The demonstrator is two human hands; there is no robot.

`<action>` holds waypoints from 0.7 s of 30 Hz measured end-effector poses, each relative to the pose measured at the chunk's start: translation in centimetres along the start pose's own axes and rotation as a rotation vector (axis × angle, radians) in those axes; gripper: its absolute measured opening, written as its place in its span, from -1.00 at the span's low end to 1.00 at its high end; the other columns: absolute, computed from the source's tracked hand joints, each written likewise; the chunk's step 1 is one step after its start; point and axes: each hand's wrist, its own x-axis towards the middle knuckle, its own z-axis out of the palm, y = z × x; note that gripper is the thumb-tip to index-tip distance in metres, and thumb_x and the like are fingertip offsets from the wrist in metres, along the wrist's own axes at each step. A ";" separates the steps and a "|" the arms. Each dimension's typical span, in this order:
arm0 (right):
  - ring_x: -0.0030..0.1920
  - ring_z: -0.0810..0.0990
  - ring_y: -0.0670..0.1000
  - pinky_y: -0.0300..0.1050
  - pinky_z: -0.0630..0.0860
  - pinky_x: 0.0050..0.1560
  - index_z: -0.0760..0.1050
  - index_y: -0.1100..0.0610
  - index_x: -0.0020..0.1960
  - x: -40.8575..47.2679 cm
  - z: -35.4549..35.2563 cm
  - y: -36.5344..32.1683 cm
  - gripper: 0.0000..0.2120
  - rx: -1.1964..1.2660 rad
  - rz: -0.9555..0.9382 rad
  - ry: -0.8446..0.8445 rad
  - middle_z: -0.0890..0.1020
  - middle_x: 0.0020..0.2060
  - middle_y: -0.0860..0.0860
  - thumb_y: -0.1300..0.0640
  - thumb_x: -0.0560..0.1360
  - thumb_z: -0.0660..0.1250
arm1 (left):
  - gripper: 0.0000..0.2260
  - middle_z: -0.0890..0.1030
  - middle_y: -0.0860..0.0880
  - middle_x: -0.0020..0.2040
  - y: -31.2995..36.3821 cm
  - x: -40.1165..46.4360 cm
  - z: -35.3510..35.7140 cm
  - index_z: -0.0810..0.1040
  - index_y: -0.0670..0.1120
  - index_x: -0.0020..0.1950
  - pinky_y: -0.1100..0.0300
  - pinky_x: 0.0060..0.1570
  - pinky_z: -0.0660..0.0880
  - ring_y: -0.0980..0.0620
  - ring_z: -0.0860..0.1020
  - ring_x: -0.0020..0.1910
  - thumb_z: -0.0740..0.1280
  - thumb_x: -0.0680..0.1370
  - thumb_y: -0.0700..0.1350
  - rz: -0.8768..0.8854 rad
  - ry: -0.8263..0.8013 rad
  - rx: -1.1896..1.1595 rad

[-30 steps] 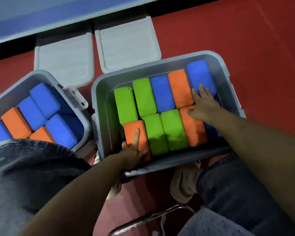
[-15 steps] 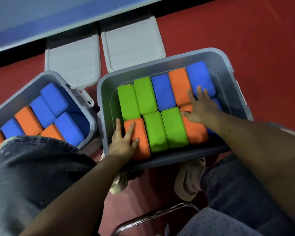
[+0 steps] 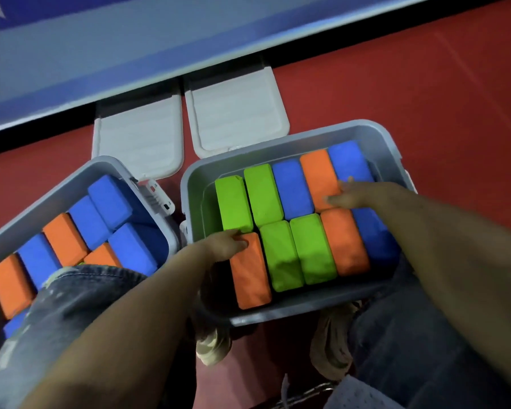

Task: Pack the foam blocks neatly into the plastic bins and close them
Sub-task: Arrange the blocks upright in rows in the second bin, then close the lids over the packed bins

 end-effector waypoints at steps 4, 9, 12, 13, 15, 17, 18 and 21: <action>0.39 0.33 0.20 -0.07 0.27 0.31 0.26 0.29 0.43 -0.5 -2.4 -5.9 -0.47 0.299 -0.067 0.328 0.37 0.39 0.24 -0.03 0.59 0.18 | -0.62 0.49 -0.12 0.15 4.0 0.1 -5.4 0.38 -0.18 0.41 0.32 -0.23 0.40 0.02 0.45 0.01 0.26 0.60 -0.16 0.038 0.215 -0.333; 0.37 0.36 0.12 -0.24 0.19 0.31 0.34 0.24 0.41 1.4 -3.7 -13.8 -0.51 0.536 -0.266 0.436 0.42 0.35 0.20 0.10 0.54 0.30 | -0.92 0.51 -0.05 -0.12 6.7 3.9 -14.4 0.48 -0.06 0.05 0.22 -0.27 0.33 0.01 0.49 -0.20 0.21 0.62 -0.12 0.074 0.284 -0.579; 0.34 0.40 0.05 -0.34 0.20 0.27 0.37 0.18 0.40 5.5 -6.3 -17.0 -0.56 0.533 -0.361 0.461 0.41 0.35 0.13 0.12 0.54 0.30 | -0.87 0.58 -0.11 0.00 6.4 8.7 -18.9 0.47 -0.10 0.11 0.13 -0.11 0.40 -0.08 0.56 -0.02 0.19 0.63 -0.11 0.049 0.320 -0.653; 0.34 0.40 0.03 -0.34 0.22 0.28 0.36 0.14 0.41 7.3 -7.3 -17.9 -0.56 0.515 -0.381 0.436 0.40 0.37 0.08 0.11 0.55 0.28 | -0.85 0.60 -0.12 0.03 6.4 10.4 -20.2 0.48 -0.12 0.14 0.09 -0.06 0.43 -0.09 0.57 0.01 0.20 0.63 -0.12 0.038 0.336 -0.661; 0.33 0.41 0.00 -0.28 0.26 0.29 0.32 0.05 0.44 11.1 -8.9 -19.3 -0.56 0.457 -0.386 0.374 0.37 0.38 0.02 0.06 0.57 0.24 | -0.82 0.61 -0.15 0.08 5.9 14.6 -22.1 0.49 -0.15 0.18 0.06 -0.02 0.48 -0.10 0.59 0.03 0.21 0.62 -0.13 -0.012 0.324 -0.677; 0.31 0.42 0.02 -0.25 0.29 0.27 0.28 0.01 0.46 15.1 -9.9 -20.5 -0.55 0.358 -0.378 0.309 0.37 0.37 0.03 0.02 0.58 0.21 | -0.81 0.58 -0.16 0.14 5.1 19.4 -23.1 0.49 -0.14 0.18 0.08 -0.05 0.47 -0.07 0.57 0.00 0.23 0.61 -0.12 -0.040 0.281 -0.578; 0.31 0.42 0.03 -0.23 0.30 0.27 0.26 0.00 0.47 17.2 -10.1 -21.0 -0.53 0.306 -0.374 0.267 0.37 0.37 0.06 0.01 0.58 0.21 | -0.78 0.56 -0.14 0.18 4.6 21.9 -23.3 0.50 -0.12 0.21 0.11 -0.05 0.45 -0.06 0.55 0.01 0.23 0.60 -0.11 -0.032 0.278 -0.416; 0.35 0.38 0.07 -0.16 0.32 0.29 0.22 0.00 0.49 22.6 -8.8 -21.7 -0.51 0.194 -0.337 0.174 0.36 0.39 0.09 0.01 0.58 0.20 | -0.51 0.36 -0.09 0.45 2.9 29.1 -22.5 0.30 -0.12 0.47 0.18 0.31 0.31 -0.04 0.36 0.39 0.25 0.57 -0.01 0.075 0.234 0.368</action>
